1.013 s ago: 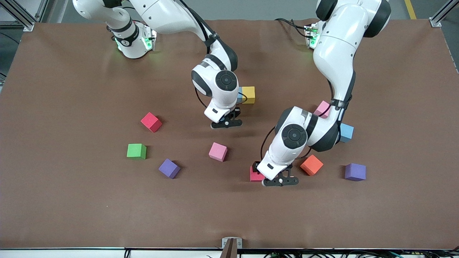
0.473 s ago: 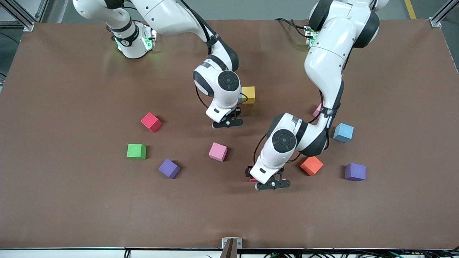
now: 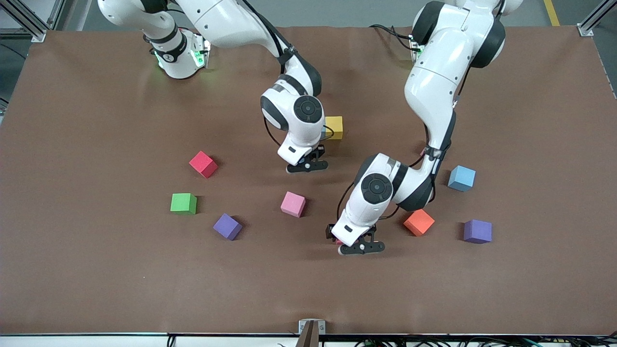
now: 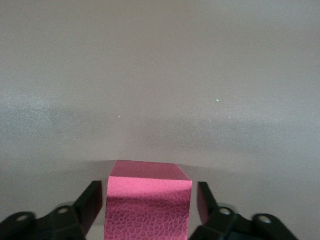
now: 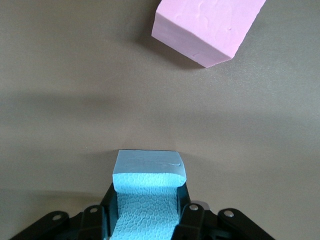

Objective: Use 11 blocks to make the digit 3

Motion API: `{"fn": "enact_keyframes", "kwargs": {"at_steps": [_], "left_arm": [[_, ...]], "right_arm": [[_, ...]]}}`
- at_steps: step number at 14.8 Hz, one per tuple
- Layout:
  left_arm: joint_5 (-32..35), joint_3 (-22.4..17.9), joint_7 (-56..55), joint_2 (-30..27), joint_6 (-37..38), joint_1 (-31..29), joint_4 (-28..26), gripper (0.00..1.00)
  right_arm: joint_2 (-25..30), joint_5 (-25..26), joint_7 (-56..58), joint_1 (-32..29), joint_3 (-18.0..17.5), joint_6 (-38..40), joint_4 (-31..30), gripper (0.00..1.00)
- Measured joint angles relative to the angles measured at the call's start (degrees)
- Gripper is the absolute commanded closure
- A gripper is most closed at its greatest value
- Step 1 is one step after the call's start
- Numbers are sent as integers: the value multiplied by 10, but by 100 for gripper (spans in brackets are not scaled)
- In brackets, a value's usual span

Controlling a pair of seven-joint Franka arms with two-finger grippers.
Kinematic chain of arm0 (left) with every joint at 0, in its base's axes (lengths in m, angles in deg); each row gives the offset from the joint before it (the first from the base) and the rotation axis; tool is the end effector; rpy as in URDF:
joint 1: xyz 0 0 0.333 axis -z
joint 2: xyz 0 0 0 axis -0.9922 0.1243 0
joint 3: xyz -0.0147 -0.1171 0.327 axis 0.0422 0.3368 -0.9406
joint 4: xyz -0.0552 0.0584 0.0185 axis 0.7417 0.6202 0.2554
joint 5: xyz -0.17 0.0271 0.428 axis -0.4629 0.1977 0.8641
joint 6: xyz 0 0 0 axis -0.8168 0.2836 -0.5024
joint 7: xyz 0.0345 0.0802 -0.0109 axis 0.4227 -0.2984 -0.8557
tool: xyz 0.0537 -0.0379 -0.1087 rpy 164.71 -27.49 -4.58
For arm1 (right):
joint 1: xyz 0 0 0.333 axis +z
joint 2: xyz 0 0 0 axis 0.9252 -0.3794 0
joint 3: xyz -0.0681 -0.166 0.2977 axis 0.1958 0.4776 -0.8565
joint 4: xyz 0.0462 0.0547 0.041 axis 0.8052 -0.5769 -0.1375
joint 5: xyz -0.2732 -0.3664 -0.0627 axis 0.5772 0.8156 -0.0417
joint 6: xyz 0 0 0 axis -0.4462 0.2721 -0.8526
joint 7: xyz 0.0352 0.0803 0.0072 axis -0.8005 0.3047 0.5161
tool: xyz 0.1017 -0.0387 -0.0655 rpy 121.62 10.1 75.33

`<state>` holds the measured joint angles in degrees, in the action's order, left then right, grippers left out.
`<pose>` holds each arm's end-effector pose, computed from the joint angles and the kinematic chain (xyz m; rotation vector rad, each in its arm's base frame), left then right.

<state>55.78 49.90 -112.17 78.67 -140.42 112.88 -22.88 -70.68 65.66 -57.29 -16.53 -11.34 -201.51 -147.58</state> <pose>0.7586 -0.4518 0.1690 2.9927 0.1277 0.2578 0.5158 0.5641 0.1888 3.0548 0.1977 -0.0508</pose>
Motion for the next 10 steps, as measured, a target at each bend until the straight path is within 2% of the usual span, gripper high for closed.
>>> {"fn": "enact_keyframes", "kwargs": {"at_steps": [3,5,8,10], "left_arm": [[0,-1,-12,0,-3,0,1,60],[0,-1,-31,0,-3,0,3,73],[0,-1,-61,-4,3,4,9,78],[0,-2,-91,-17,27,7,9,78]], "right_arm": [[0,2,0,0,0,0,0,100],[0,7,0,0,0,0,0,100],[0,9,0,0,0,0,0,100],[-1,10,0,0,0,1,0,100]]}}
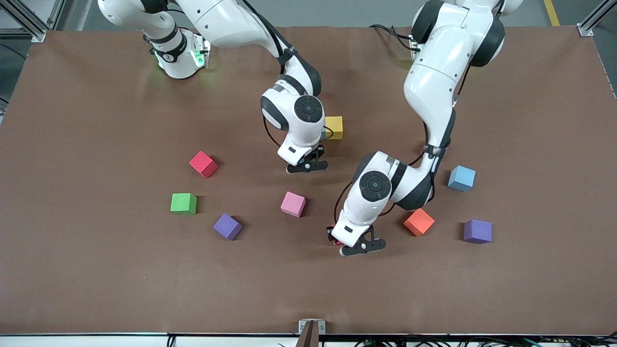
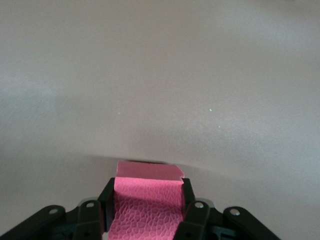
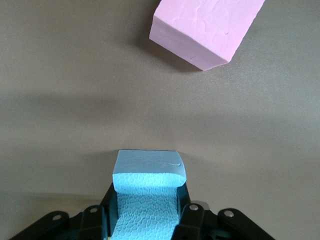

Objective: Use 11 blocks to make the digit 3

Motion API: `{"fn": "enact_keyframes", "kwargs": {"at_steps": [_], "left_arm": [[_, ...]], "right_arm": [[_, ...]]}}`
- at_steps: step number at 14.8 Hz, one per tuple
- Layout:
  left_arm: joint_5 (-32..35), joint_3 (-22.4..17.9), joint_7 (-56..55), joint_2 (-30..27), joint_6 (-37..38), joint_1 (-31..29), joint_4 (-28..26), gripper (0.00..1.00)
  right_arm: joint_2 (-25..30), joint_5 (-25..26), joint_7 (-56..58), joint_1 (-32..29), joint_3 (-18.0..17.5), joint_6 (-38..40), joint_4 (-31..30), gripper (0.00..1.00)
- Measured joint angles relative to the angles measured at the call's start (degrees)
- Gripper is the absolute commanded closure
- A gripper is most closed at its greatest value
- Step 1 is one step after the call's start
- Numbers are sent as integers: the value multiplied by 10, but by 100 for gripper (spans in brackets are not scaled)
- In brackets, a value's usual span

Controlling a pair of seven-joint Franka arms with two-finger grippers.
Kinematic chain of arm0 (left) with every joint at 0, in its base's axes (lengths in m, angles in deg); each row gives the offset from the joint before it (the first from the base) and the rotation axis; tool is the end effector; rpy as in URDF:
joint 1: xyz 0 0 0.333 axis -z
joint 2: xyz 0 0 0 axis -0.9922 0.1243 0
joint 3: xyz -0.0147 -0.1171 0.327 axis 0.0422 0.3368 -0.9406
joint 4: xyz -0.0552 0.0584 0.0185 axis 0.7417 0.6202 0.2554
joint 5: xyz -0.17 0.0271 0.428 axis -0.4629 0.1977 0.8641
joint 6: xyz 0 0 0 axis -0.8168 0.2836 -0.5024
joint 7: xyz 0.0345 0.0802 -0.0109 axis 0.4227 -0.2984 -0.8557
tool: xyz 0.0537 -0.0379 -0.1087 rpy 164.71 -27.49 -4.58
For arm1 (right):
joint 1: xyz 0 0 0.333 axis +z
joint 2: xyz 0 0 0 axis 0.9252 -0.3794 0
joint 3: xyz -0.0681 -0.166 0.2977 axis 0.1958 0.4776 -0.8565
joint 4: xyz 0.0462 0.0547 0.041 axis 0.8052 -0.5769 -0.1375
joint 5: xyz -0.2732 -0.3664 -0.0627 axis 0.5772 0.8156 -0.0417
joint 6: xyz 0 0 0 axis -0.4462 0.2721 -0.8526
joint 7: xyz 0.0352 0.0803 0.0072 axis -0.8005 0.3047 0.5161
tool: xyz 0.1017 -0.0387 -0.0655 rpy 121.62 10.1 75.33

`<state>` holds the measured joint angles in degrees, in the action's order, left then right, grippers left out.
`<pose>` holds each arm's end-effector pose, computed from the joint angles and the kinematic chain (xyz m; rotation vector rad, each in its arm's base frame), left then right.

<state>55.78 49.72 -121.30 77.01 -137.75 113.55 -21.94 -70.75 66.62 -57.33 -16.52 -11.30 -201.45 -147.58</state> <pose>0.7574 -0.4610 0.1982 2.9654 0.3480 0.2399 0.5166 0.5630 0.1878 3.0424 0.2108 -0.0387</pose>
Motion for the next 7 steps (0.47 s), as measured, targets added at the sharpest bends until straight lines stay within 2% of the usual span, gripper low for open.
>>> {"fn": "enact_keyframes", "kwargs": {"at_steps": [3,5,7], "left_arm": [[0,-5,-47,-39,42,-1,-18,78],[0,-8,-82,-81,48,-4,-66,79],[0,-11,-102,-133,42,-11,-138,79]], "right_arm": [[0,0,0,0,0,1,0,100],[-1,0,0,0,0,1,0,100],[-1,0,0,0,0,1,0,100]]}}
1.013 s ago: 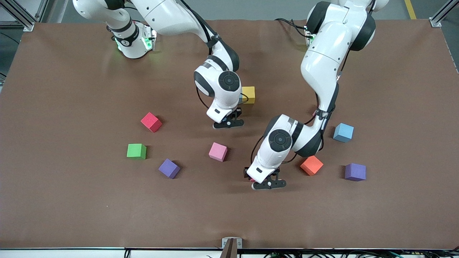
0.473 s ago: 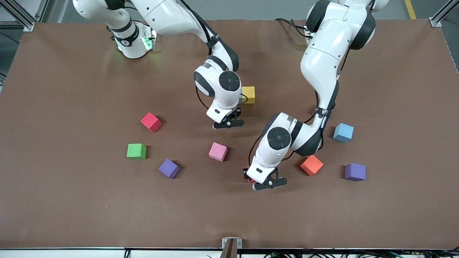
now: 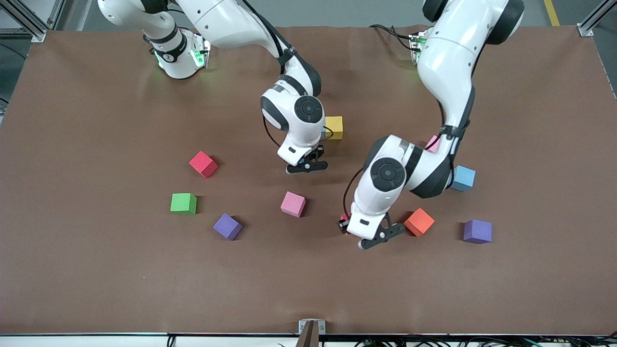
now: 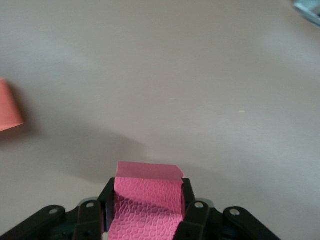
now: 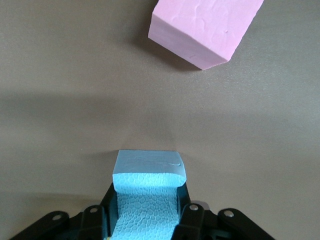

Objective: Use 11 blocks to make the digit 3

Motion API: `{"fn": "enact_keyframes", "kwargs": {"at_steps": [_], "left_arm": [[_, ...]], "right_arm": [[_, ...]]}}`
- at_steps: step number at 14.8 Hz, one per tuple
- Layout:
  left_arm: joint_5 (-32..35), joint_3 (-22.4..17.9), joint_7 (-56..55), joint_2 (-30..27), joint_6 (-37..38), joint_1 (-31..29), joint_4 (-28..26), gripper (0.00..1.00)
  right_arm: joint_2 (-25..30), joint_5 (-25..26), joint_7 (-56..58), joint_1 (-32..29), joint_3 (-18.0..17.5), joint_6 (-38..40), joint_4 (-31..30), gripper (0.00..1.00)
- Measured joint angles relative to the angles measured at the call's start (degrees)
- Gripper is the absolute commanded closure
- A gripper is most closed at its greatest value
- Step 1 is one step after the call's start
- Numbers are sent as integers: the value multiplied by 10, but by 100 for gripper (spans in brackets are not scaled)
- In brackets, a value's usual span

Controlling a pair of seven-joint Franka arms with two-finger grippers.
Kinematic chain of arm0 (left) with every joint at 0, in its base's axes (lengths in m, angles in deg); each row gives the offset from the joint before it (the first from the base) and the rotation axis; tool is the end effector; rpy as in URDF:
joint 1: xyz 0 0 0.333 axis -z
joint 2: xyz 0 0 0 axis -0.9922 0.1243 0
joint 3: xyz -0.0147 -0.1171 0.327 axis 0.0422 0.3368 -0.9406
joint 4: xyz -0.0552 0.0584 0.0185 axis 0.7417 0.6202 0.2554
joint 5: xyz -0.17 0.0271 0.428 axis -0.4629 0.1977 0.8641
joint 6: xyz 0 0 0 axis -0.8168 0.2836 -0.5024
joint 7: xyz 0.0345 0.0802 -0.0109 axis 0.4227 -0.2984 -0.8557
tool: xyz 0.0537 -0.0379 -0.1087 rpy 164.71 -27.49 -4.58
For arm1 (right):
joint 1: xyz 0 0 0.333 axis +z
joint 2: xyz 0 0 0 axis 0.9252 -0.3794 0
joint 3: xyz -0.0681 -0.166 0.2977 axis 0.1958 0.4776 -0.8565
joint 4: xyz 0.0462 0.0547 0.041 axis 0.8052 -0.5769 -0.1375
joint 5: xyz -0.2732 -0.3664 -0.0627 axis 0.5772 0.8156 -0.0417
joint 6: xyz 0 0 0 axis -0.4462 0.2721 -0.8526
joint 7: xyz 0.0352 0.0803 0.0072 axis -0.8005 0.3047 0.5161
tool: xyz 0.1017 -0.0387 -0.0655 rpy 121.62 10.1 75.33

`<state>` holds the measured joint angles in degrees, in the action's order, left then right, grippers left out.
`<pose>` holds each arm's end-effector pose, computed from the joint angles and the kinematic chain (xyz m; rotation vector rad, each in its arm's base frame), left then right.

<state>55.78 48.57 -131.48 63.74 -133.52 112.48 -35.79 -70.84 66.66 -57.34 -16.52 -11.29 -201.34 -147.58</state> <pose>0.7310 -0.4129 0.2588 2.9751 0.6649 0.1485 0.5164 0.5626 0.1865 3.0394 0.2107 -0.0417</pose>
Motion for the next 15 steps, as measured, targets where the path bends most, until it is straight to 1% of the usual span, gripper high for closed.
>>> {"fn": "enact_keyframes", "kwargs": {"at_steps": [2,4,5,6,7,8,9,12,15], "left_arm": [[0,-2,-19,-58,-50,-16,-99,80],[0,-2,-65,-105,-104,-33,-196,80],[0,-2,-105,-118,-118,-36,-230,80],[0,-1,-151,-125,-127,-36,-254,80],[0,0,-199,-127,-132,-34,-267,78],[0,1,-244,-127,-134,-30,-276,77],[0,1,-288,-127,-136,-24,-282,77],[0,2,-429,-128,-136,0,-289,78],[0,2,-544,-141,-136,15,-305,78]], "right_arm": [[0,0,0,0,0,0,0,99],[0,0,0,0,0,0,0,98],[0,0,0,0,0,0,0,95],[0,0,0,0,0,0,0,85],[0,0,0,0,0,0,0,41],[0,0,-1,0,0,0,0,5],[0,0,-2,0,0,0,0,0],[-2,2,-2,0,0,0,0,0],[-2,7,-2,0,0,0,0,0]]}}
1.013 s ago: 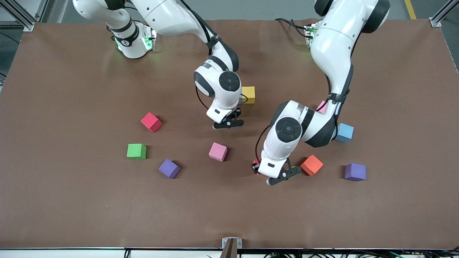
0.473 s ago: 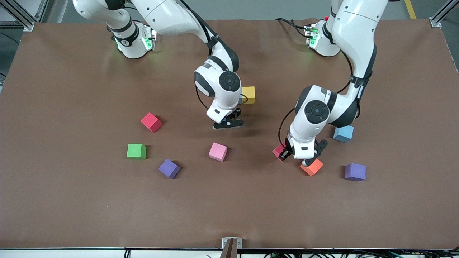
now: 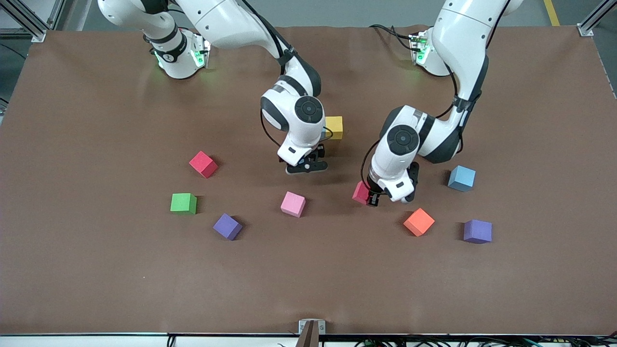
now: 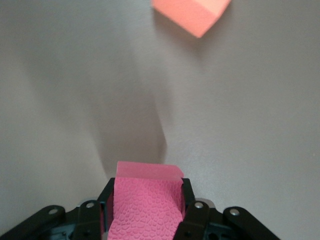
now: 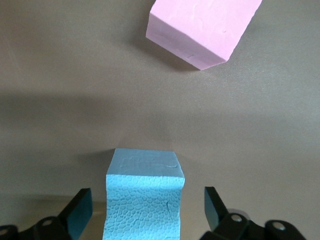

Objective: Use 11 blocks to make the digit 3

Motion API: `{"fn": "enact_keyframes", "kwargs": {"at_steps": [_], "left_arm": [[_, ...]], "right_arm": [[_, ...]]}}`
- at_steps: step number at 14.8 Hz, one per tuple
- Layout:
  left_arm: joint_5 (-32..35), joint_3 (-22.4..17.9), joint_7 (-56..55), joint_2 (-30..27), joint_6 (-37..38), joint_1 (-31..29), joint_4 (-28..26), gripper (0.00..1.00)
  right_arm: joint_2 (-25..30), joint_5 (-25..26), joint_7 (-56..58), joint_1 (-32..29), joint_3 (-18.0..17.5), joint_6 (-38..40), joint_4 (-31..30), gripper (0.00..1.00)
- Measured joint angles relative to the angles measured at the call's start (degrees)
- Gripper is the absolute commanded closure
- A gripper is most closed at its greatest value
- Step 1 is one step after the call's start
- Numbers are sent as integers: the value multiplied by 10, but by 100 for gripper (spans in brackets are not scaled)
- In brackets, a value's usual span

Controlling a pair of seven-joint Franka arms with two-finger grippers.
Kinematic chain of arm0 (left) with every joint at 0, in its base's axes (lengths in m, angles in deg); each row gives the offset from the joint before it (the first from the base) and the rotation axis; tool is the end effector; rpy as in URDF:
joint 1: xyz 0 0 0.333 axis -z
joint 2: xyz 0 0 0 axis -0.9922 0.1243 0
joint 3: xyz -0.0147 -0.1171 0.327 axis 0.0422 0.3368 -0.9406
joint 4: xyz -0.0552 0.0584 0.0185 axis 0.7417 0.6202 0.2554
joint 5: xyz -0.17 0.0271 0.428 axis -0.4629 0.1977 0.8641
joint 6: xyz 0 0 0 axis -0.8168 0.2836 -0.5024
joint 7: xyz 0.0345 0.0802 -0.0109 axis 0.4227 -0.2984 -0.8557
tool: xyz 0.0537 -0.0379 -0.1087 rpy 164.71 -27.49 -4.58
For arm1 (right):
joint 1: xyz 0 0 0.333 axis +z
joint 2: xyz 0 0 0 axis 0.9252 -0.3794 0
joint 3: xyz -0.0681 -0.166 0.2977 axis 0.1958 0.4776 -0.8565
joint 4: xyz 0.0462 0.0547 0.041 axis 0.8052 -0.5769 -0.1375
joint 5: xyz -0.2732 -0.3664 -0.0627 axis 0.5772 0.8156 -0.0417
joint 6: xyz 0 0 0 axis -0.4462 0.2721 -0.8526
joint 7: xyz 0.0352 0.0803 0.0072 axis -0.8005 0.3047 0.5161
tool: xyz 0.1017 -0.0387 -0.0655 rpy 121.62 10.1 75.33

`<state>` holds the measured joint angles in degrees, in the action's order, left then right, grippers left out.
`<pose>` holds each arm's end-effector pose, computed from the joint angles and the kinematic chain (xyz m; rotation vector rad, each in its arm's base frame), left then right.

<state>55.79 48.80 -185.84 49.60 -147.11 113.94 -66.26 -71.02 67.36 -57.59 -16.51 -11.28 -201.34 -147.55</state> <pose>0.6139 -0.3703 0.2053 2.3791 1.9261 0.0395 0.5167 0.5619 0.1844 3.0300 0.2149 -0.0337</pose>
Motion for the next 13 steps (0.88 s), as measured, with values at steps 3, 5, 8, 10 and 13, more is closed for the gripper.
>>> {"fn": "enact_keyframes", "kwargs": {"at_steps": [3,5,8,10,13], "left_arm": [[0,1,-115,-16,1,15,-21,77],[0,1,-183,-19,7,29,-28,77],[0,1,-275,-19,26,50,-31,77],[1,1,-314,-19,41,64,-31,77],[31,1,-382,-19,50,81,-32,77]], "right_arm": [[0,2,0,0,1,0,2,0],[0,3,0,0,3,1,2,0],[0,3,0,-3,8,14,7,0],[3,3,0,-16,12,23,13,0],[26,3,-1,-52,13,39,24,0]]}}
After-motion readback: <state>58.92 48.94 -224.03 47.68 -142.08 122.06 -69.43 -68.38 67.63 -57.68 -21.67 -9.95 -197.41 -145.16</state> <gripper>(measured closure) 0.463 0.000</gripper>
